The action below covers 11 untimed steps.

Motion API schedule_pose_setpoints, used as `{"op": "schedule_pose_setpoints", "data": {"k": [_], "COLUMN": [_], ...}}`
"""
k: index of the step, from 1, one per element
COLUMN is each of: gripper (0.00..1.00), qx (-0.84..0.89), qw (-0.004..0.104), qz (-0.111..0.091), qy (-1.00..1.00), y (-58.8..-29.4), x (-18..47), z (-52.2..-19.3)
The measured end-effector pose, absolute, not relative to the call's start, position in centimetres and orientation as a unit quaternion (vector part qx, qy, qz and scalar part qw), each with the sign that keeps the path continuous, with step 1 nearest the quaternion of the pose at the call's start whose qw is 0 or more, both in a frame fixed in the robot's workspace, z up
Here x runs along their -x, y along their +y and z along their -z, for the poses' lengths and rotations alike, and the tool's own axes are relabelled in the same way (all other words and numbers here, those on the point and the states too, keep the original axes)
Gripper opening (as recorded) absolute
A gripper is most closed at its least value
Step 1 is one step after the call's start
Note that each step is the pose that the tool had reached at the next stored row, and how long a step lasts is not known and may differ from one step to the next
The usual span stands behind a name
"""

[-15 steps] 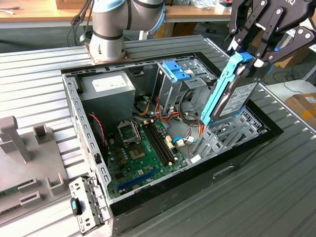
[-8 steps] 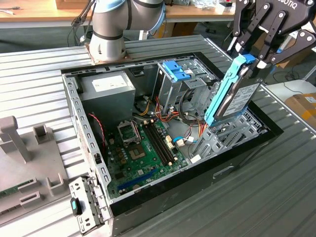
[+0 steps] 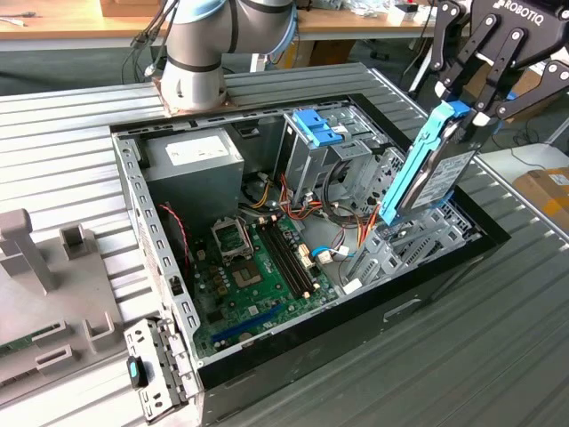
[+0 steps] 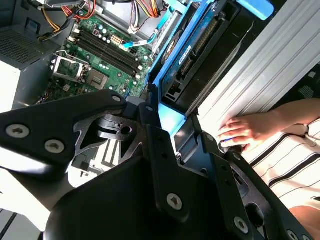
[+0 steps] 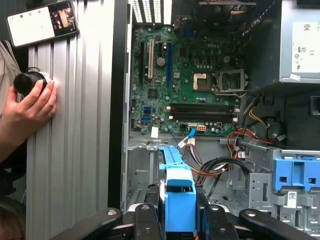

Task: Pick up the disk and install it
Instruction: 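Pick up the disk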

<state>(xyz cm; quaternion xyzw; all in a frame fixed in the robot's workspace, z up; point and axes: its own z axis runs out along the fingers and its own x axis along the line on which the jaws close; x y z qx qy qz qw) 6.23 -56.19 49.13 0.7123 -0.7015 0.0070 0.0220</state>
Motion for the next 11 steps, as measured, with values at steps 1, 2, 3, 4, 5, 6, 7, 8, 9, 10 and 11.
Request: {"op": "schedule_pose_setpoints", "data": {"k": [1, 2, 3, 4, 5, 6, 7, 8, 9, 10, 11], "gripper": [0.37, 0.37, 0.37, 0.37, 0.37, 0.37, 0.37, 0.37, 0.37, 0.37, 0.37], "qx": [-0.712, -0.712, -0.712, -0.712, -0.712, -0.713, -0.712, -0.712, -0.712, -0.712, -0.712], "qw": [0.022, 0.022, 0.020, 0.019, 0.019, 0.019, 0.019, 0.019, 0.018, 0.018, 0.019], "qz": [-0.007, -0.007, -0.005, -0.004, -0.004, -0.004, -0.004, -0.004, -0.003, -0.003, -0.004], "qy": [-0.701, -0.701, -0.701, -0.701, -0.701, -0.701, -0.701, -0.701, -0.702, -0.702, -0.702], "y": [-56.19, -56.19, -56.23, -56.27, -56.30, -56.35, -56.47, -56.61, -56.66, -56.68, -56.70], "x": [-6.24, -6.25, -6.25, -6.25, -6.27, -6.29, -6.31, -6.31, -6.31, -6.31, -6.31], "z": [-49.13, -49.13, -49.11, -49.12, -49.12, -49.12, -49.11, -49.10, -49.00, -48.88, -48.74]}}
